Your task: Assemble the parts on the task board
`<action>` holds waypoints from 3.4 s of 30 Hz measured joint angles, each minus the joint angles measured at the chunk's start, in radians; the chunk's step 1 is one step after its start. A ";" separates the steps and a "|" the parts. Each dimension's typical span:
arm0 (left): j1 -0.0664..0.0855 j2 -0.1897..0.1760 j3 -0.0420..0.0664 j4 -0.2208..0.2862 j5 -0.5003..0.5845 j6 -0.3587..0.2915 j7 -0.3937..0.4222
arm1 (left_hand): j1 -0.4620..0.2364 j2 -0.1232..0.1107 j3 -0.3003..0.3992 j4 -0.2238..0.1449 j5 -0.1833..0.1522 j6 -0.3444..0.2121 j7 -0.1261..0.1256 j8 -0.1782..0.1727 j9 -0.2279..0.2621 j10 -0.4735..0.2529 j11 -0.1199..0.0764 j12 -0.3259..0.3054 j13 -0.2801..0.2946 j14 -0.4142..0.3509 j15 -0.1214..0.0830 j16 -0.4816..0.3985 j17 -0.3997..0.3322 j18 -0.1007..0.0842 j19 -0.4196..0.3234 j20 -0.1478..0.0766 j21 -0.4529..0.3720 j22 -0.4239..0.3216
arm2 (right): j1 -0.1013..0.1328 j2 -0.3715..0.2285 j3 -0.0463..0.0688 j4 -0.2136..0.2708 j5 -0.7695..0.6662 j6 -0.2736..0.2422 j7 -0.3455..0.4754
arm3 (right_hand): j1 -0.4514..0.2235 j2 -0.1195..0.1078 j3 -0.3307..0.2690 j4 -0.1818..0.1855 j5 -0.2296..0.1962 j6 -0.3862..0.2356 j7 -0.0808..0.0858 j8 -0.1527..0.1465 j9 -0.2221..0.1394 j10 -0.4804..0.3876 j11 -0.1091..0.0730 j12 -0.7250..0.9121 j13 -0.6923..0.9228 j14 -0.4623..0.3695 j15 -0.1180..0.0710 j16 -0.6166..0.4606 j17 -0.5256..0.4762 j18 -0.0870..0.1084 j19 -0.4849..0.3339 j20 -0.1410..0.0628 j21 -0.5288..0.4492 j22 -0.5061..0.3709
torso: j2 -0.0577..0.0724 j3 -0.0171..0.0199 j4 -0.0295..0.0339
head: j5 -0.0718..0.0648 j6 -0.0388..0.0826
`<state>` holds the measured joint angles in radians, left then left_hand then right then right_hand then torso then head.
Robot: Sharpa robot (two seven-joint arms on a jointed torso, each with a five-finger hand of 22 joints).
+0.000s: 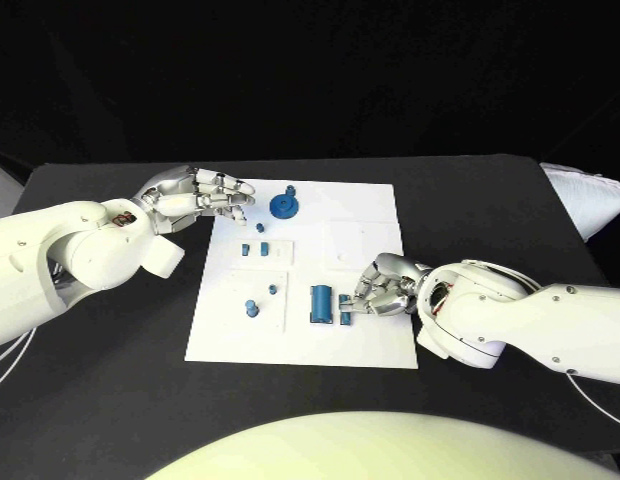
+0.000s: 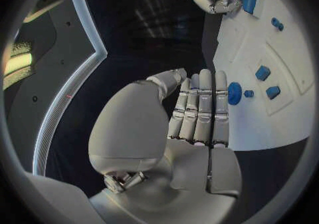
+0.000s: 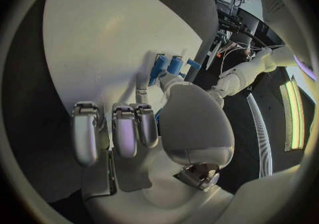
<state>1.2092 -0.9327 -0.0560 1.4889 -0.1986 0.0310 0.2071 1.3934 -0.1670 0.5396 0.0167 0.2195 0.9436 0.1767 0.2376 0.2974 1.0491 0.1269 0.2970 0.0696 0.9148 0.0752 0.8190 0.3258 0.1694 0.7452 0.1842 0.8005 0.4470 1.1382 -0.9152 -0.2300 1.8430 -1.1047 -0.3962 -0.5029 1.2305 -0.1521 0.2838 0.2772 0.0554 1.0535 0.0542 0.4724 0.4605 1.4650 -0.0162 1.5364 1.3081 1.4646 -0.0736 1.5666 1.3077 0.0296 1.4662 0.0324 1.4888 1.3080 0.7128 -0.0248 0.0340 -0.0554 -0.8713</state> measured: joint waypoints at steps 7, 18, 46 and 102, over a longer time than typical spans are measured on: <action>0.000 0.000 0.000 0.000 0.000 0.000 0.000 | 0.000 0.000 0.000 0.000 0.000 0.000 0.000 0.000 0.000 0.000 0.000 0.000 0.000 0.000 0.000 0.000 0.000 0.000 0.000 0.000 0.000 0.000 | 0.002 0.010 0.003 -0.017 -0.018 0.034 0.006 | 0.032 -0.031 -0.013 -0.011 -0.003 0.001 -0.001 0.004 0.002 0.000 0.000 0.000 0.000 0.000 0.000 0.000 0.000 0.000 0.000 0.000 0.000 0.000 | 0.000 -0.0003 0.0001 | 0.000 -0.001; 0.000 0.000 0.000 0.000 0.000 0.001 -0.001 | 0.000 0.000 0.003 0.003 0.000 0.000 0.000 0.000 0.000 0.000 0.000 0.000 0.000 0.000 0.000 0.000 0.001 0.000 0.000 0.000 0.000 -0.001 | -0.004 0.017 0.004 -0.030 -0.064 0.043 0.019 | 0.033 -0.033 -0.013 -0.011 -0.007 0.004 -0.004 0.014 0.001 0.000 0.000 0.000 0.000 0.000 0.000 0.000 0.000 0.000 0.000 0.000 0.000 0.000 | 0.000 0.0006 0.0002 | 0.002 -0.001; -0.014 0.028 -0.001 -0.031 0.034 -0.029 0.035 | -0.004 0.004 -0.002 0.007 0.000 0.000 0.000 0.000 0.001 0.000 0.000 0.000 0.000 0.000 0.000 0.000 0.002 0.000 0.004 0.004 -0.004 -0.003 | 0.041 -0.037 0.004 -0.111 0.255 -0.101 0.404 | 0.017 -0.003 -0.171 0.011 -0.005 -0.128 0.061 -0.088 -0.044 -0.001 0.046 -0.153 -0.001 0.000 0.033 -0.032 0.000 0.021 0.000 0.029 -0.263 -0.001 | -0.020 -0.0072 -0.0076 | -0.002 0.046; -0.159 0.152 0.055 0.078 0.201 -0.754 0.283 | -1.387 0.168 -0.535 -0.017 -0.216 -0.938 -0.177 -0.234 -0.297 -1.045 -0.127 -0.290 -0.069 -0.911 -0.075 -0.816 -0.325 -0.149 -0.742 -0.184 -0.797 -0.446 | -0.088 0.135 0.229 -0.275 1.090 -0.363 0.989 | -1.225 0.152 -0.284 -0.273 -0.050 -1.050 -0.054 -0.469 -0.460 -1.460 0.016 -1.534 -1.307 -1.460 0.073 -1.564 -1.307 -0.023 -1.461 -0.032 -1.484 -1.307 | -0.168 0.0246 -0.0340 | 0.055 0.271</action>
<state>1.0503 -0.7807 -0.0013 1.5670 0.0029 -0.7232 0.4899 0.0063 0.0010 0.0041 0.0000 0.0035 0.0052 -0.0003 0.0033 0.0009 0.0038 0.0002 0.0065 0.0008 0.0037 0.0002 0.0033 0.0009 0.0206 0.0034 0.0002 0.0035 0.0009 1.0503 -0.7807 -0.0006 1.5680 -0.0146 -0.7590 0.4863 0.0054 -0.0001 0.0002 0.0038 0.0052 0.0038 -0.0003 0.0034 0.0009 0.0049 -0.0005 0.0028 0.0009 0.0049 -0.0002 0.0024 0.0011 0.0063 0.0047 0.0003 0.0047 0.0011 0.5445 -0.0002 0.0000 0.0000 -0.6000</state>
